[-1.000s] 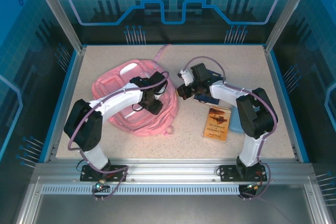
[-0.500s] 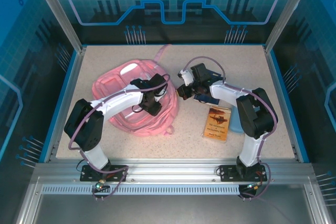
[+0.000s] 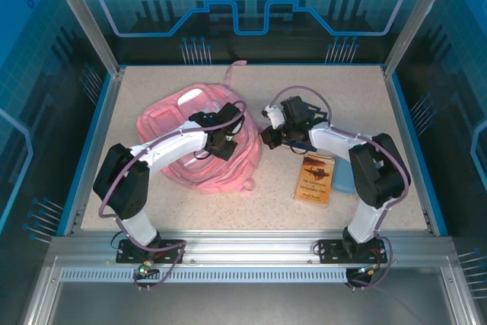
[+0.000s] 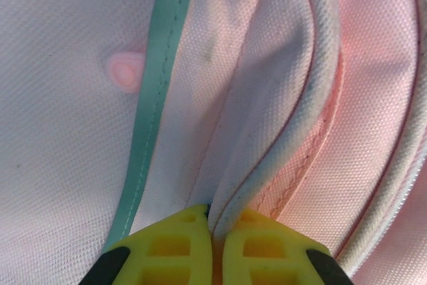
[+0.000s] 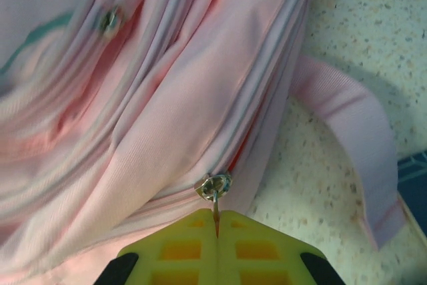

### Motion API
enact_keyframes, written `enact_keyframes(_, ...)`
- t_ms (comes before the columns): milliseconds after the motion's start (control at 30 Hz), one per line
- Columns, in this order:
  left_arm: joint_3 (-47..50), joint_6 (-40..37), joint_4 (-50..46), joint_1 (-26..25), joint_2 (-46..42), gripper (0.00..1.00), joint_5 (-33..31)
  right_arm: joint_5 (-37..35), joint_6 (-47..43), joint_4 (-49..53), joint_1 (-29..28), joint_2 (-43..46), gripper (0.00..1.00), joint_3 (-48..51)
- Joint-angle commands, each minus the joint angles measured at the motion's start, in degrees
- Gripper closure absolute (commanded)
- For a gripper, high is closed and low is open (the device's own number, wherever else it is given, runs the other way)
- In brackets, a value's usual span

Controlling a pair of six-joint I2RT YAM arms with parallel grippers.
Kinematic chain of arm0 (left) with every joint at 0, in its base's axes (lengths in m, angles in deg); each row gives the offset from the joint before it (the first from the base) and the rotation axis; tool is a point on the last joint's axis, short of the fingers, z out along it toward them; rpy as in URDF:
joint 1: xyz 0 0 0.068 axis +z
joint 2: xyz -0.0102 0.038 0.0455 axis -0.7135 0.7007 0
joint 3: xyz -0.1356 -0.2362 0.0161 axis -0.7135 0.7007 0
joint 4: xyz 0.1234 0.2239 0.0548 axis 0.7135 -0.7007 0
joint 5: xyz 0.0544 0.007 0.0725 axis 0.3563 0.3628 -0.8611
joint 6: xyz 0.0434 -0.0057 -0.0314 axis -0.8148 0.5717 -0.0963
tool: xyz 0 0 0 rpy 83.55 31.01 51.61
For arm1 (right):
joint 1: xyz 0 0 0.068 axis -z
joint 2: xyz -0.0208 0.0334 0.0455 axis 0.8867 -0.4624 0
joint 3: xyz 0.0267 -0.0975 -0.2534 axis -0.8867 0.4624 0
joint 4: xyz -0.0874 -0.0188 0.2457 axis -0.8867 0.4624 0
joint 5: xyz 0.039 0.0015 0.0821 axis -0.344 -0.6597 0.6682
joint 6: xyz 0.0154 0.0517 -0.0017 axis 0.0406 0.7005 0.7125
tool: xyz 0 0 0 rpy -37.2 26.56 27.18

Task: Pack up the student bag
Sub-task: Unzip the student bag at the top-center of the table.

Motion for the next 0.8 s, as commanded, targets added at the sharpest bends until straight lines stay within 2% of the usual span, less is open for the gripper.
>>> enact_keyframes(0,-5.33,8.38,3.62,0.71,0.93,0.97,-5.66,2.08,-0.3,0.37,0.12,6.08,1.0,4.04)
enact_keyframes(233,-13.66,13.55,1.37,0.71,6.09,0.97,-6.43,2.82,4.77,-3.05,-4.85,12.2,1.0,11.26)
enact_keyframes(433,-19.69,18.81,0.0,1.34,9.21,0.97,-4.37,-0.77,14.05,-12.46,-13.45,14.98,1.0,18.36)
enact_keyframes(633,-21.65,23.3,0.9,2.73,9.68,0.98,-0.74,-7.92,23.28,-23.11,-22.84,10.81,1.0,19.37)
enact_keyframes(767,-21.01,24.64,2.46,3.81,9.12,0.99,2.09,-10.92,28.1,-28.57,-26.81,5.89,1.0,18.07)
